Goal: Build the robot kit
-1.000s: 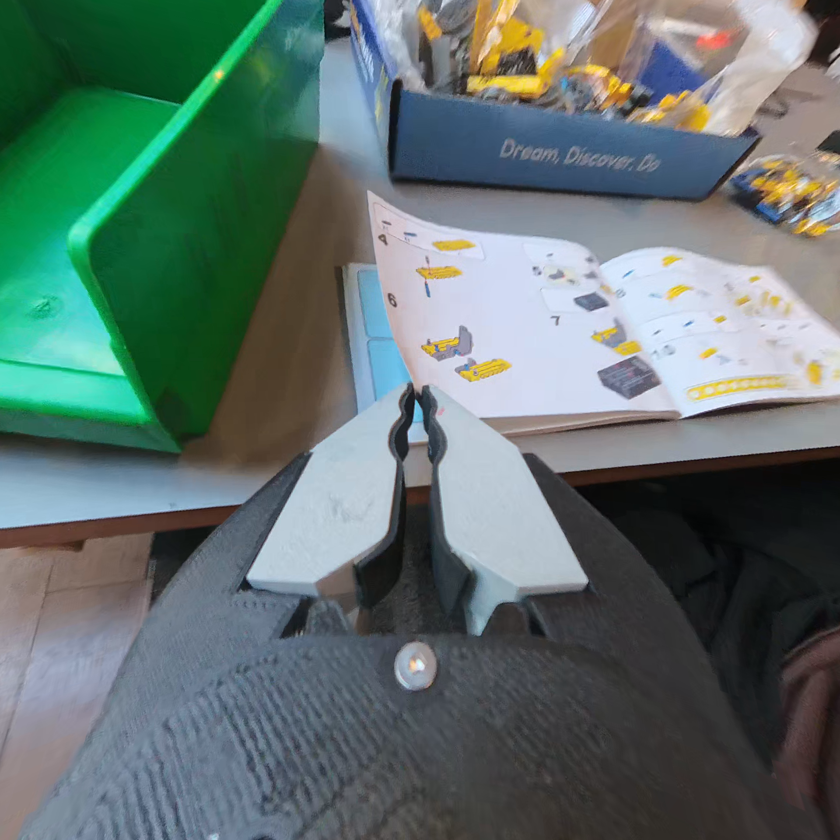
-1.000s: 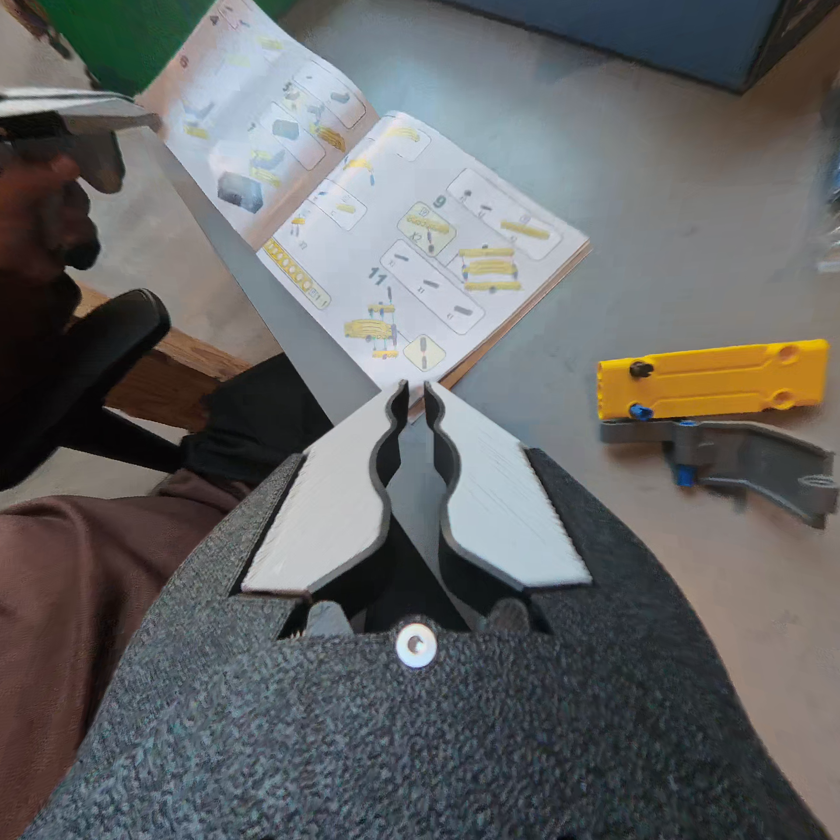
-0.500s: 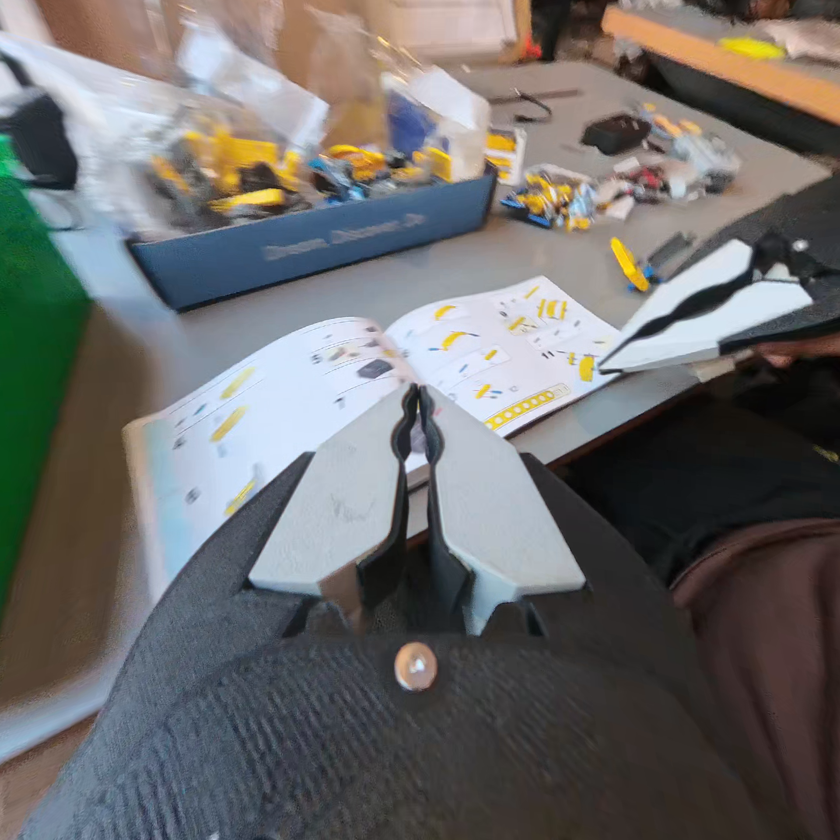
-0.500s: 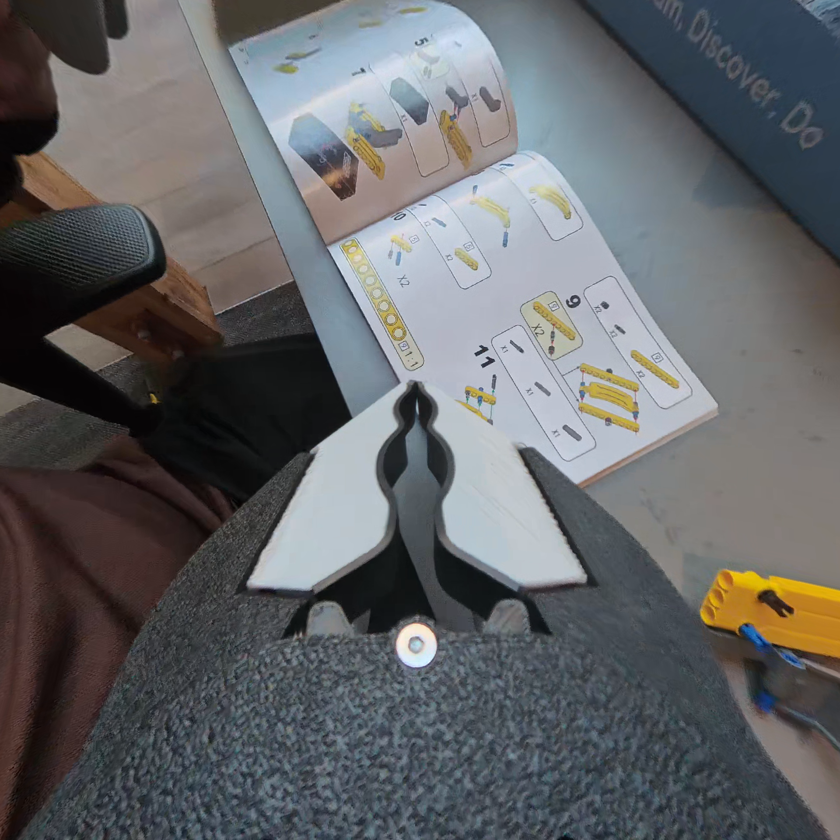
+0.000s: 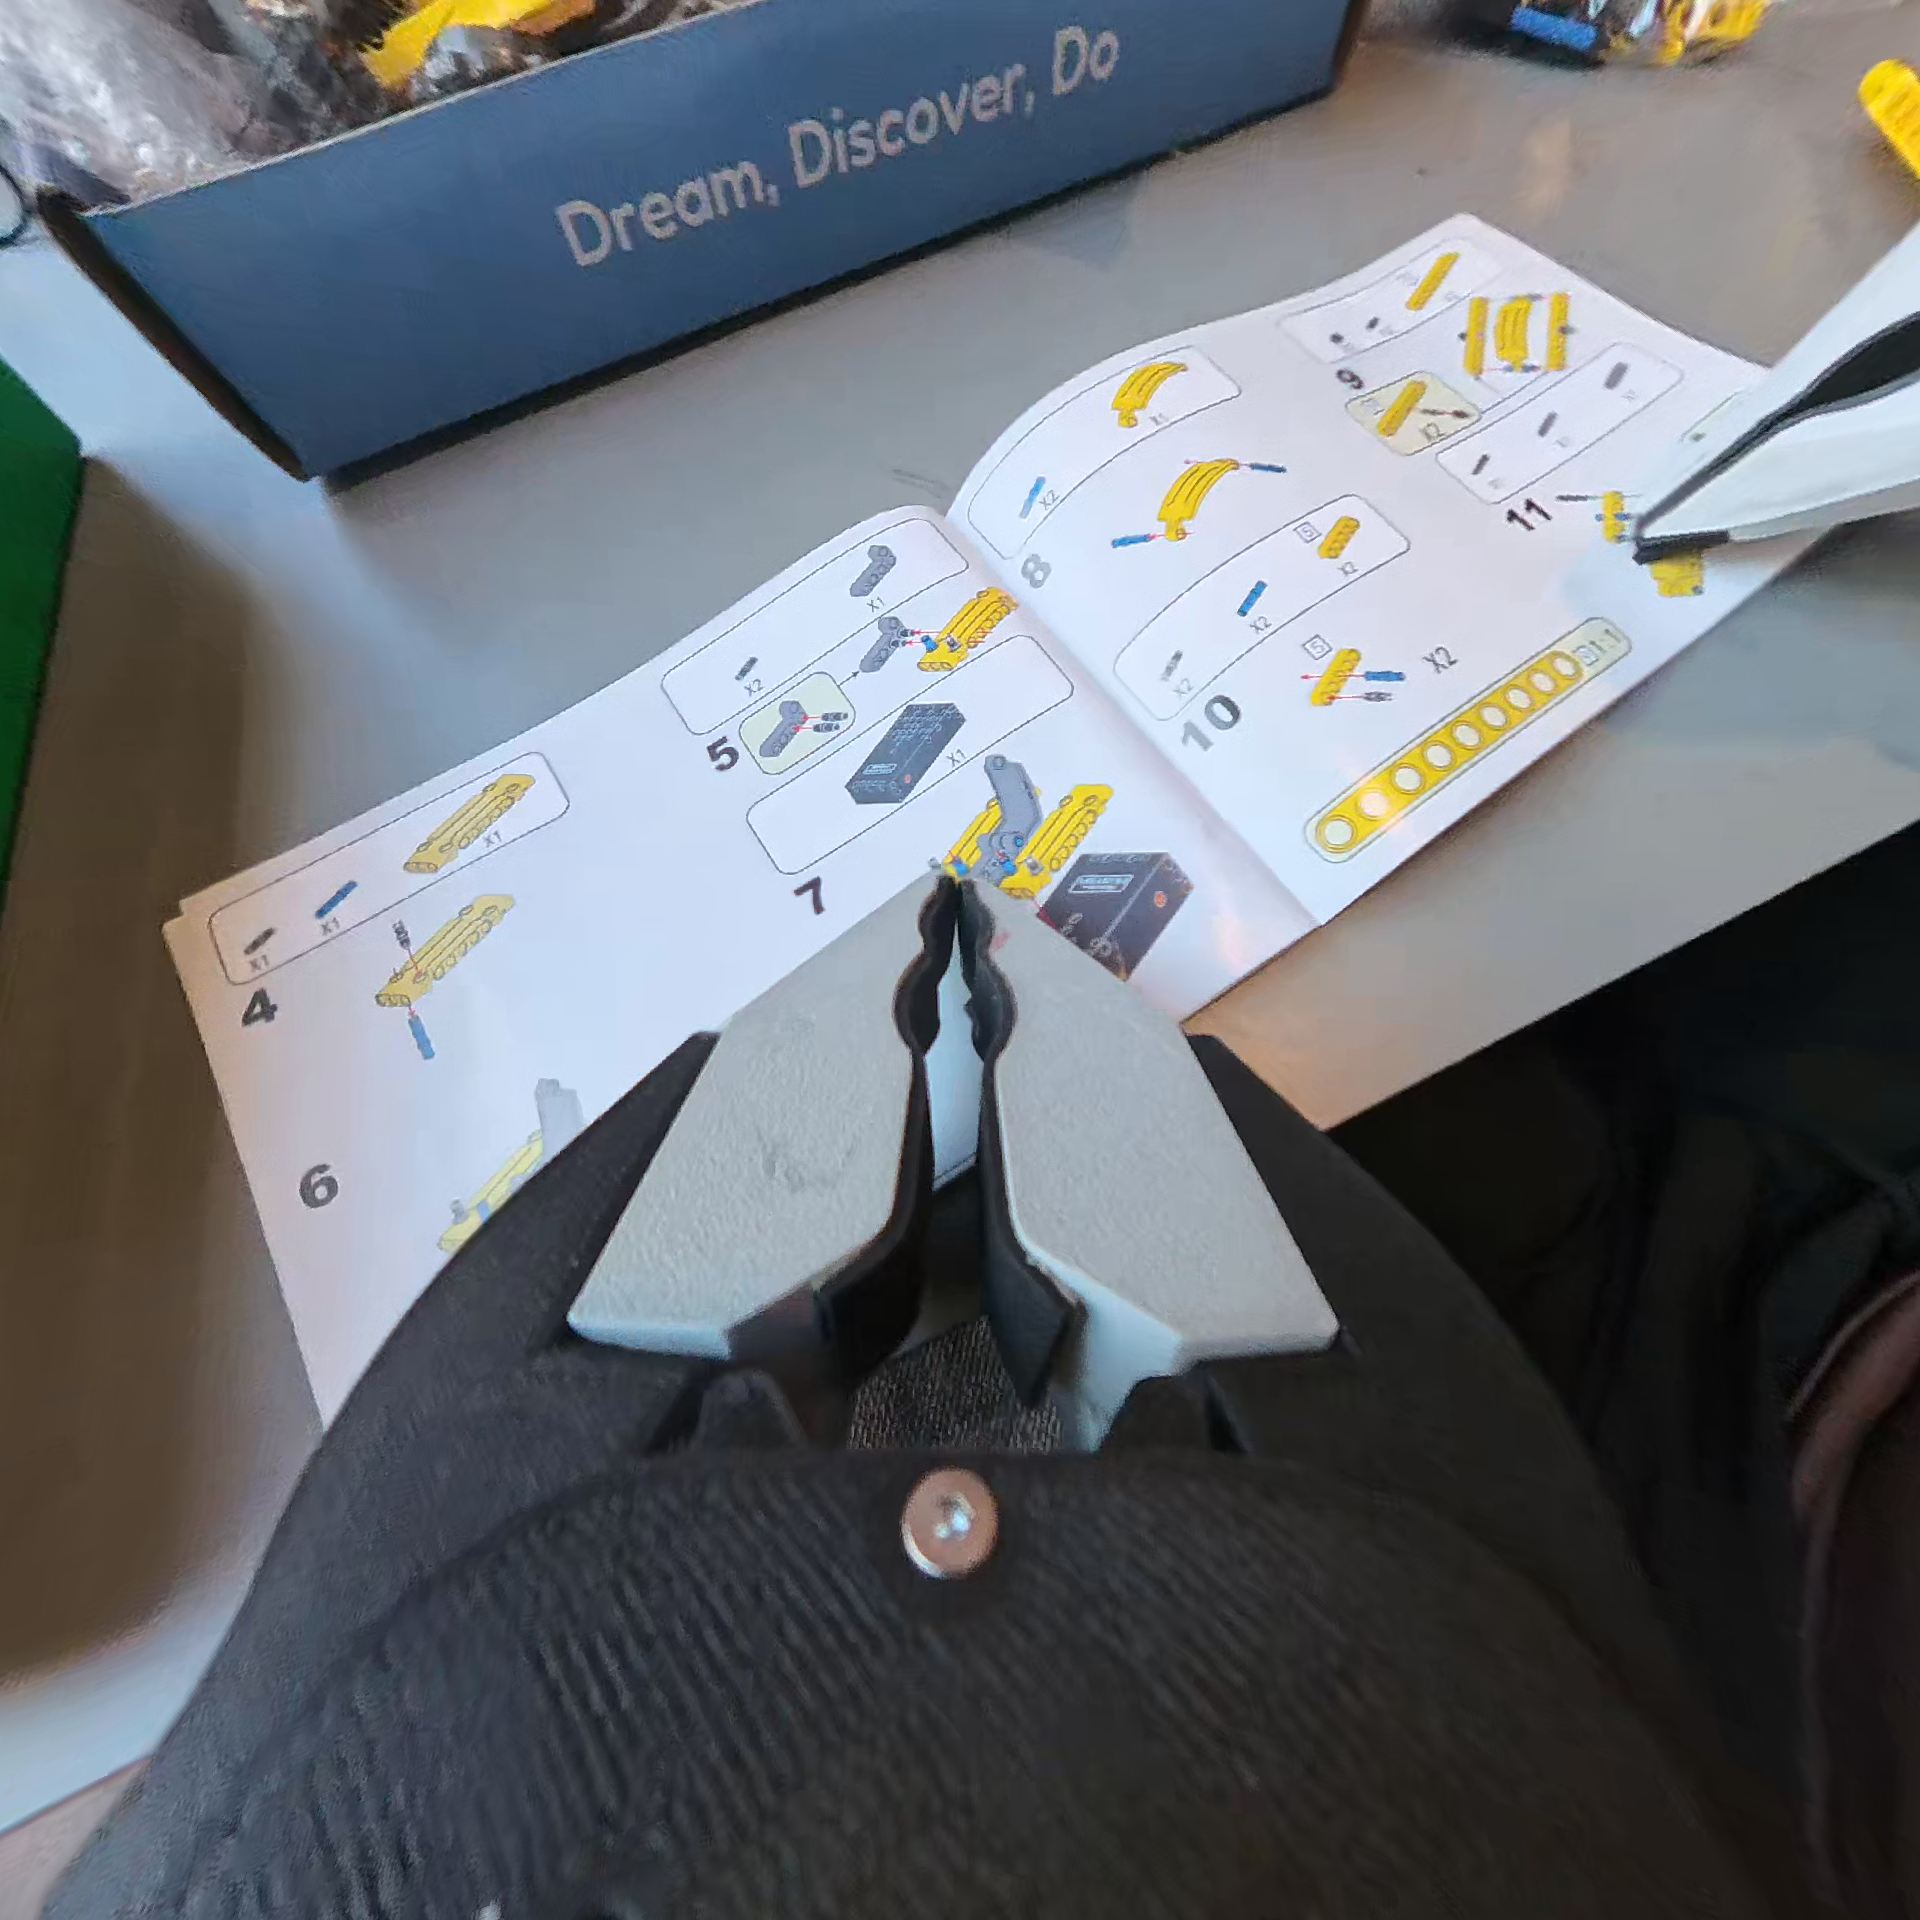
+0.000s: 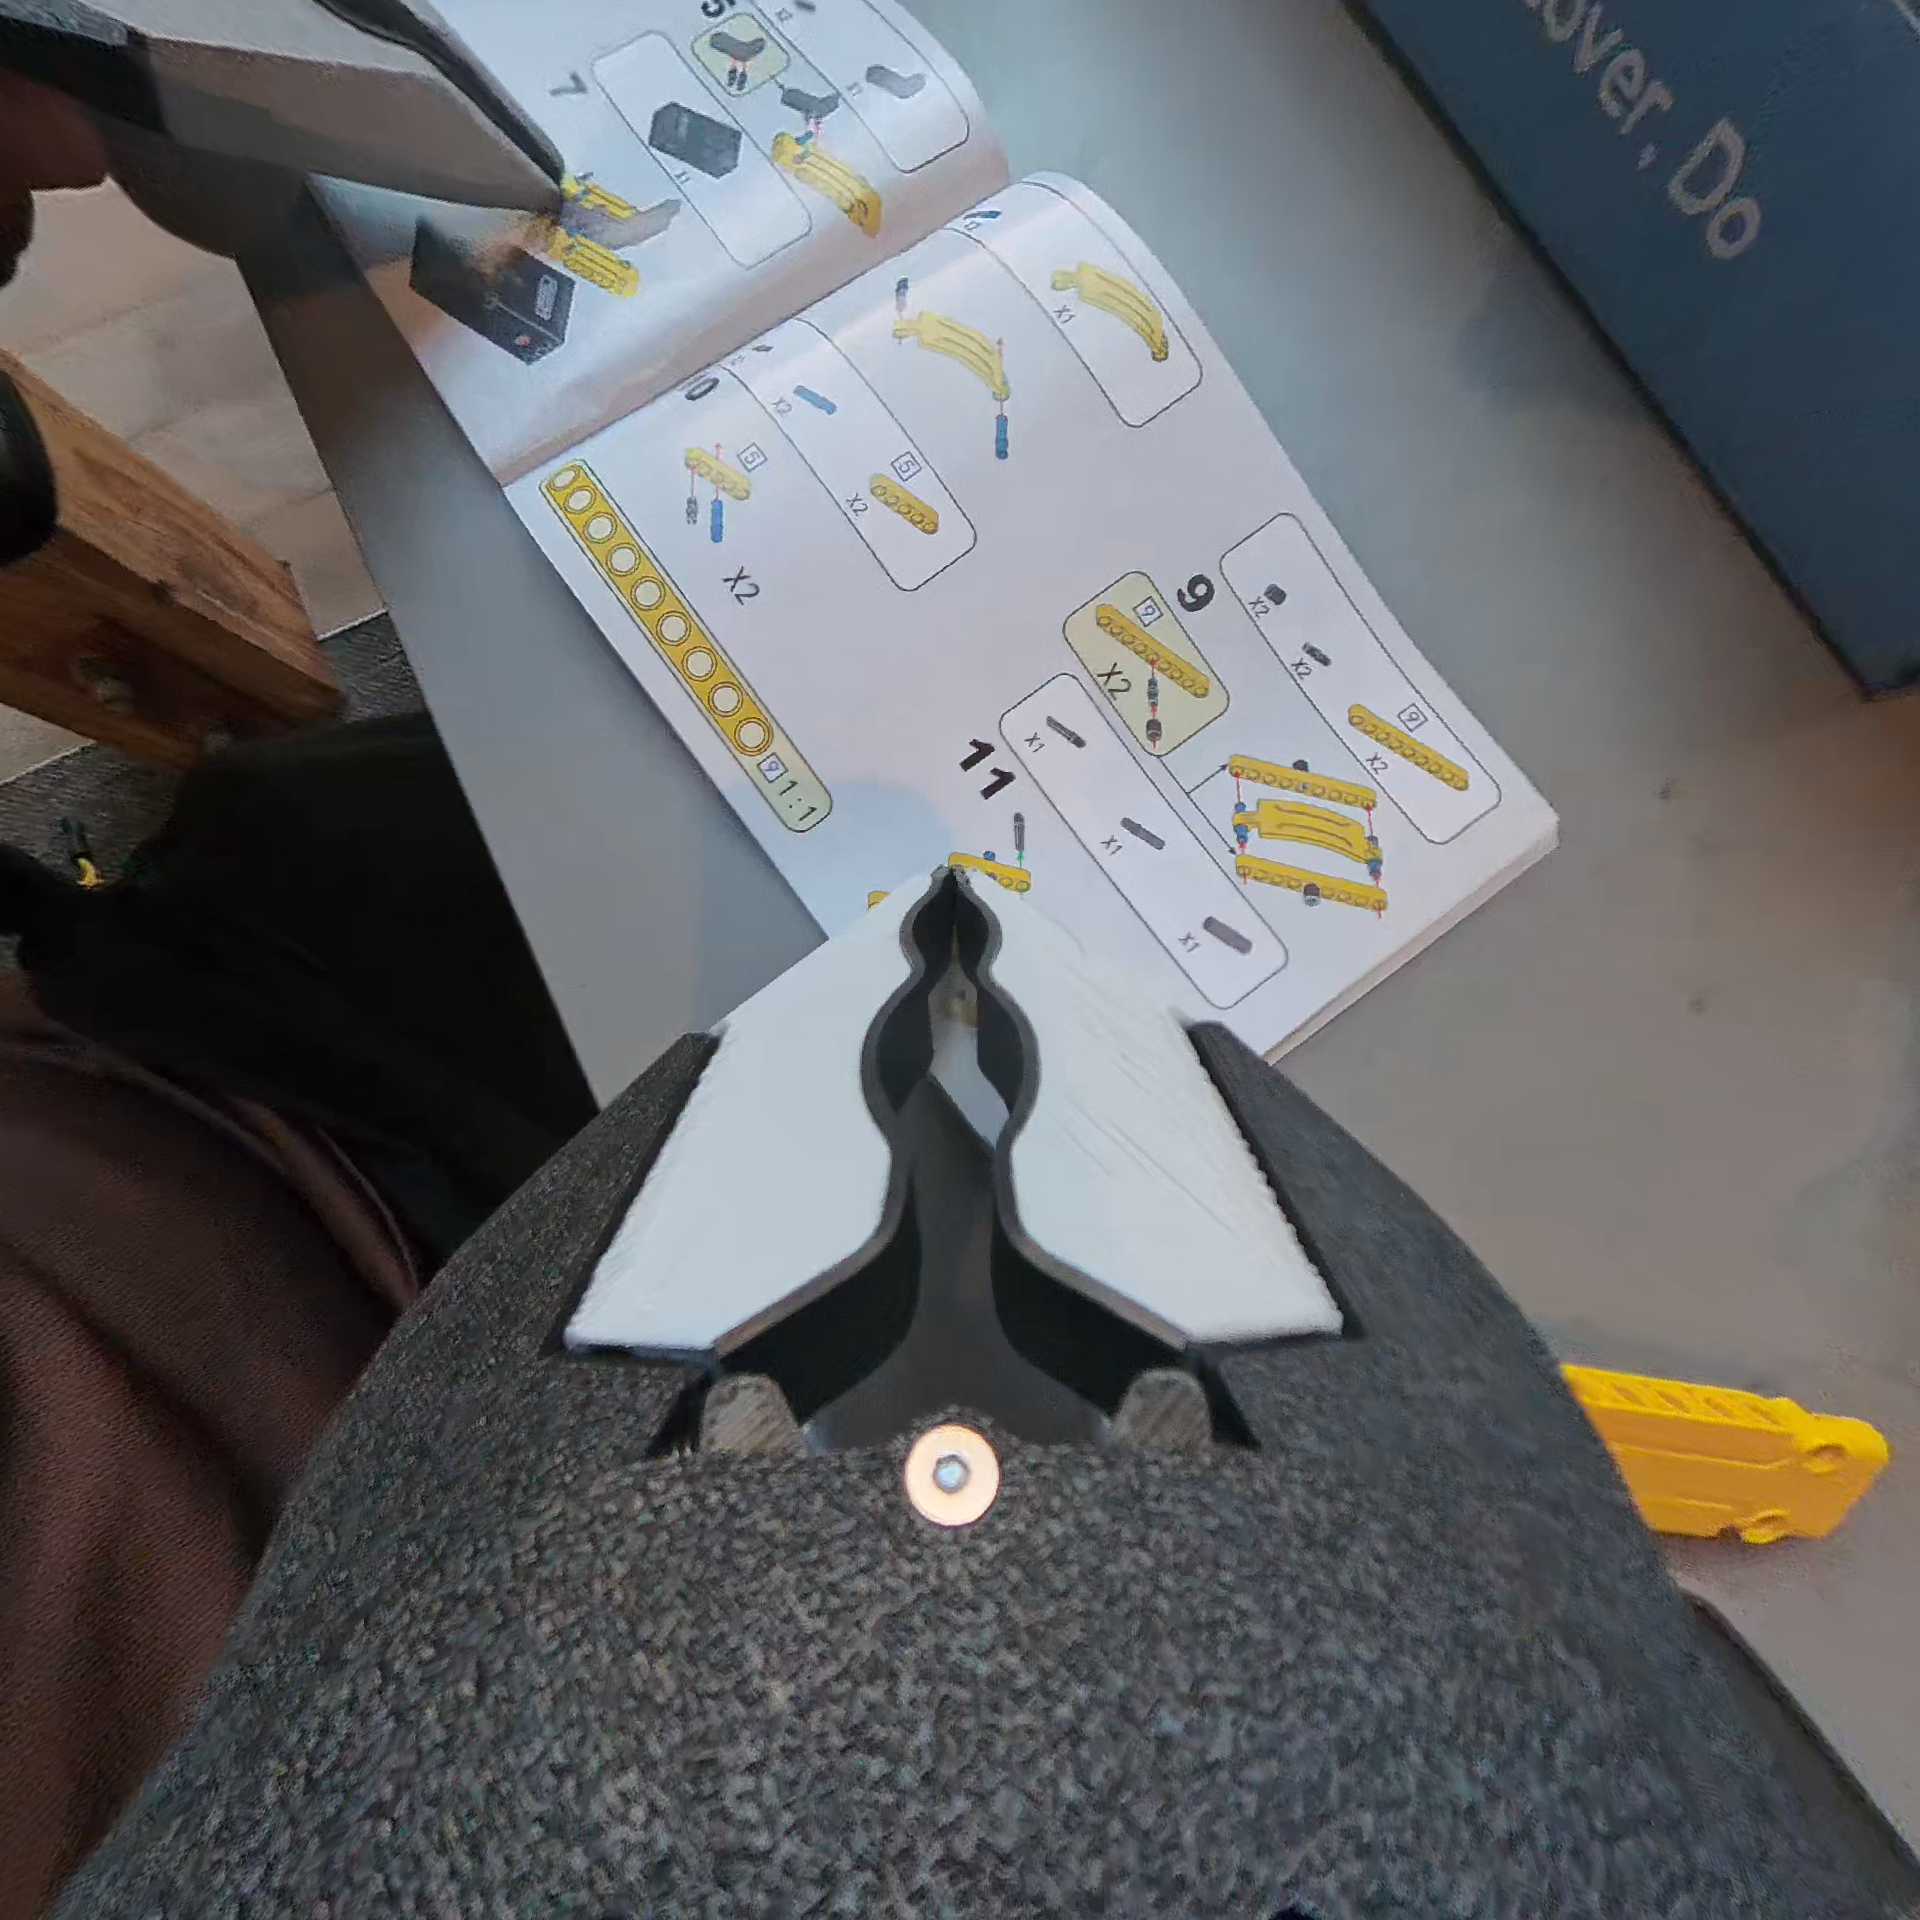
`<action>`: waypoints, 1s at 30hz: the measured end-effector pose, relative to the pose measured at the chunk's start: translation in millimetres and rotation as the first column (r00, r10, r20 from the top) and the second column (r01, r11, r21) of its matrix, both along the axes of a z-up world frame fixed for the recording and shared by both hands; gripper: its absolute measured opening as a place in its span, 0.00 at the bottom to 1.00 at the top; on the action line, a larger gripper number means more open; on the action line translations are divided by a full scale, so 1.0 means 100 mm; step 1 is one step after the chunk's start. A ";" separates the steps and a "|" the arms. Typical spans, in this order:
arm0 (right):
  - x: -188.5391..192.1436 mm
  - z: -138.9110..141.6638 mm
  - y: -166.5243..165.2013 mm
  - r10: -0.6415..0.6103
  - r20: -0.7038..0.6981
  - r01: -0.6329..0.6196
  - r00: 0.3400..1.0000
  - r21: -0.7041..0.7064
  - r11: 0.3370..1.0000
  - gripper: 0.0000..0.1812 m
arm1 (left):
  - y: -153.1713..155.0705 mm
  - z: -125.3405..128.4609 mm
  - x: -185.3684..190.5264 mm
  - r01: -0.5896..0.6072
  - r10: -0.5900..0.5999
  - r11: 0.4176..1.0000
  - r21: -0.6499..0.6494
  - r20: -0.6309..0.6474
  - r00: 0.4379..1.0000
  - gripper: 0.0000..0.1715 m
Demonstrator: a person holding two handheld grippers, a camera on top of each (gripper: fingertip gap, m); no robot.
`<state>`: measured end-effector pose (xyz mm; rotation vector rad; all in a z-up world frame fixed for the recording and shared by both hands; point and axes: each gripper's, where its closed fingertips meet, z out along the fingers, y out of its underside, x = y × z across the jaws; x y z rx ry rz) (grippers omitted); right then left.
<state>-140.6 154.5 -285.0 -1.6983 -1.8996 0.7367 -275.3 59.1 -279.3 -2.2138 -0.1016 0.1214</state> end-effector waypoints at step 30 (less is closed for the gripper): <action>1.25 0.50 1.24 -0.375 -0.376 0.354 0.847 -0.127 0.927 0.18 | 0.26 0.10 2.21 0.597 -0.629 0.769 0.229 0.106 0.770 0.10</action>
